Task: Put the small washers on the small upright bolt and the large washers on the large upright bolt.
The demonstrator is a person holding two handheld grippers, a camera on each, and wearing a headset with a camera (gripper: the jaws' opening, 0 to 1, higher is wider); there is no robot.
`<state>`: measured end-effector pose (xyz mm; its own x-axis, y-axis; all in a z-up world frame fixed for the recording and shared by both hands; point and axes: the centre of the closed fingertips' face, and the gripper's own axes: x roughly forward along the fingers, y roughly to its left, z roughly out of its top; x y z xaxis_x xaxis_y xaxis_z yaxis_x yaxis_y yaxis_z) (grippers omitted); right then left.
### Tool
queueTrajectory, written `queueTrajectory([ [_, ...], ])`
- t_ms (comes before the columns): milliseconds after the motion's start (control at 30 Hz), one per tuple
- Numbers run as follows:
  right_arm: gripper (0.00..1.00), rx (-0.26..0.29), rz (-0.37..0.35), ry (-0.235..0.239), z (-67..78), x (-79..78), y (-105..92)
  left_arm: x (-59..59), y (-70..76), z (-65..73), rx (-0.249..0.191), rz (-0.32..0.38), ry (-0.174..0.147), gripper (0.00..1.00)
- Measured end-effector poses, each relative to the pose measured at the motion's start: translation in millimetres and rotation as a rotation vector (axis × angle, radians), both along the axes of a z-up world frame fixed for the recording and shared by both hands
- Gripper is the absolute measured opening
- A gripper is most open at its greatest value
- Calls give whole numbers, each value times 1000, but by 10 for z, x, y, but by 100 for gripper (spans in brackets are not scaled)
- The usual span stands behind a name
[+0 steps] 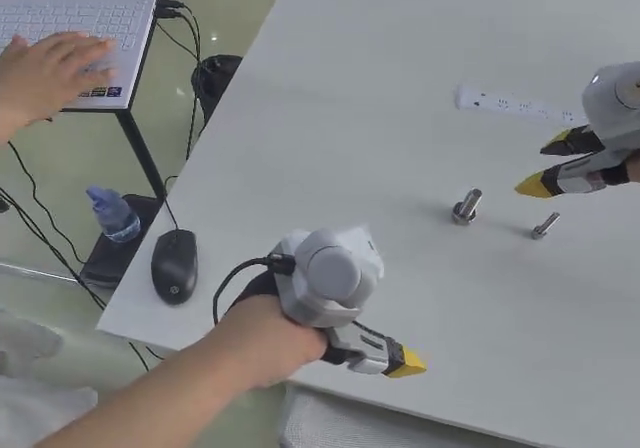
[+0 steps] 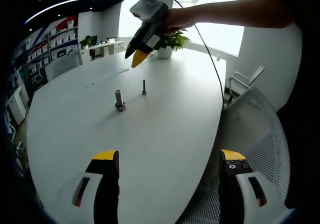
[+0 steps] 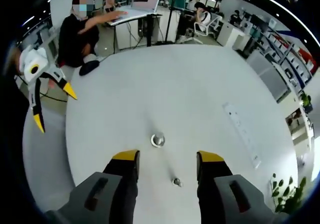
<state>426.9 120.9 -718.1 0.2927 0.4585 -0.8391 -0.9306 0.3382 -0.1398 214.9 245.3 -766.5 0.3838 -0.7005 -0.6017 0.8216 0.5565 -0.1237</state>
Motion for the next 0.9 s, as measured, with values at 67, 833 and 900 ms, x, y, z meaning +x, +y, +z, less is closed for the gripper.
queueTrajectory([
  [67, 48, 40, -18, -11, 113, -52, -39, 3, 17, 14, -5, 19, -1, 81],
  [833, 56, 366, -204, -45, 608, -792, -919, -5, 247, 356, -94, 222, -39, 83],
  [900, 57, 415, -258, -15, 590, -915, -987, -12, 232, 369, -92, 226, -42, 83],
])
